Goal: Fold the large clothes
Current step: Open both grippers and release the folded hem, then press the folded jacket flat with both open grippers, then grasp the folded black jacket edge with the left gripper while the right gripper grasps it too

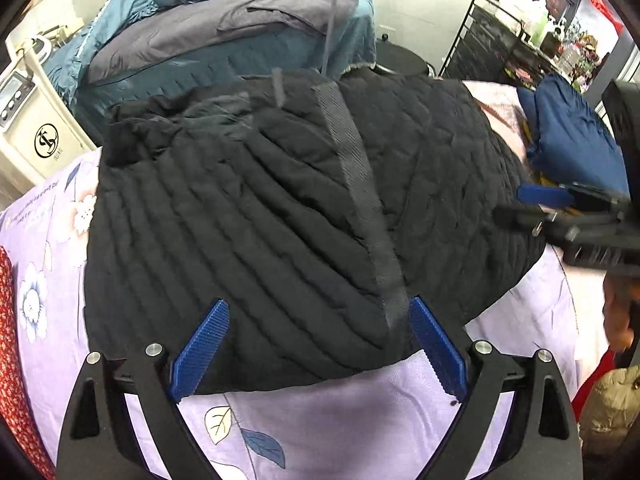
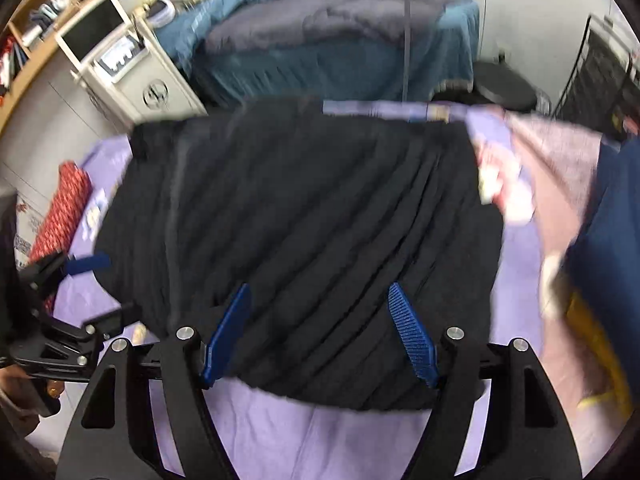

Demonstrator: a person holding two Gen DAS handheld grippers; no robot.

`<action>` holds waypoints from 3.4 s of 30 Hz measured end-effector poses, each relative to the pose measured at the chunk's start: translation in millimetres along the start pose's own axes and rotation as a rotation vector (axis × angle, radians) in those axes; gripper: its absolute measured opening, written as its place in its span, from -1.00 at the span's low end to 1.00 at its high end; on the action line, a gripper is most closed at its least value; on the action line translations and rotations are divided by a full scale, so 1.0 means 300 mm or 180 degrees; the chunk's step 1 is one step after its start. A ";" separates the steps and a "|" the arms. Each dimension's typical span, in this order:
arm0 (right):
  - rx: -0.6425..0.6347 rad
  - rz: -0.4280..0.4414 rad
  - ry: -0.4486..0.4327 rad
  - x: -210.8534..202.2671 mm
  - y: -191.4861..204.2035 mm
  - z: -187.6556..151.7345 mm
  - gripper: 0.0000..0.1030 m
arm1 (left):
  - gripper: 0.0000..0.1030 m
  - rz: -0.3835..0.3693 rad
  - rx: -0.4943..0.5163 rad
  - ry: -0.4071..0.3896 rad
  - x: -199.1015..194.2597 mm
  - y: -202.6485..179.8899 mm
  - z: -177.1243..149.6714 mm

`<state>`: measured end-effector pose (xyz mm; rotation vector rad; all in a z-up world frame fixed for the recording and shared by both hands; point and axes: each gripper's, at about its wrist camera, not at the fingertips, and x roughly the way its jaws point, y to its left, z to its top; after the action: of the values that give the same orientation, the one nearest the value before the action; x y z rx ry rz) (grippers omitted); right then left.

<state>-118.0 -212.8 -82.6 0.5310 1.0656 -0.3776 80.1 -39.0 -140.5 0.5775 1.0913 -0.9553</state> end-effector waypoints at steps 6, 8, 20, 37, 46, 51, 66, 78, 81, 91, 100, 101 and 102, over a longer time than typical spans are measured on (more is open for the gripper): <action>-0.0186 -0.0278 0.0100 0.055 0.015 0.006 0.39 | 0.74 0.0232 -0.0073 0.0173 0.099 -0.005 0.077; -0.0182 -0.0333 0.0154 0.078 0.008 0.023 0.39 | 0.75 0.0257 -0.0105 0.0209 0.132 -0.001 0.105; 0.0079 -0.0467 0.0569 0.247 -0.037 0.122 0.65 | 0.90 0.0278 -0.0180 0.0495 0.263 0.049 0.243; 0.0112 -0.0612 0.1083 0.463 -0.092 0.200 0.92 | 0.92 0.0284 -0.0144 0.0889 0.480 0.105 0.377; 0.0132 -0.0688 0.1247 0.538 -0.092 0.229 0.92 | 0.93 0.0199 -0.0192 0.1164 0.584 0.117 0.445; 0.0117 -0.0691 0.1155 0.551 -0.102 0.237 0.92 | 0.93 0.0197 -0.0179 0.1102 0.593 0.115 0.449; -0.0163 -0.0537 0.0437 0.333 -0.076 -0.004 0.91 | 0.88 0.0070 -0.0258 0.0243 0.342 0.135 0.213; 0.0455 -0.0038 -0.0172 0.034 -0.426 -0.207 0.91 | 0.88 -0.0071 -0.1040 -0.0042 0.077 0.316 -0.039; 0.0874 0.0343 -0.0092 0.077 -0.527 -0.194 0.91 | 0.88 0.0011 -0.1202 -0.0004 0.039 0.363 -0.060; 0.1099 0.0934 0.0325 0.247 -0.589 -0.218 0.91 | 0.88 0.0018 -0.1909 -0.0025 -0.043 0.479 -0.171; 0.1084 0.1051 0.0284 0.304 -0.595 -0.201 0.89 | 0.88 -0.0007 -0.2282 0.0015 -0.104 0.572 -0.301; 0.1088 0.1047 0.0273 0.307 -0.590 -0.192 0.87 | 0.88 -0.0052 -0.2311 0.0009 -0.105 0.585 -0.297; 0.1091 0.1042 0.0265 0.318 -0.589 -0.180 0.82 | 0.88 -0.0114 -0.2322 -0.0017 -0.109 0.605 -0.289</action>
<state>-209.6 -329.2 -228.7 1.0197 0.9769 -0.2502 191.7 130.9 -153.0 -0.0439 1.3456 -0.5241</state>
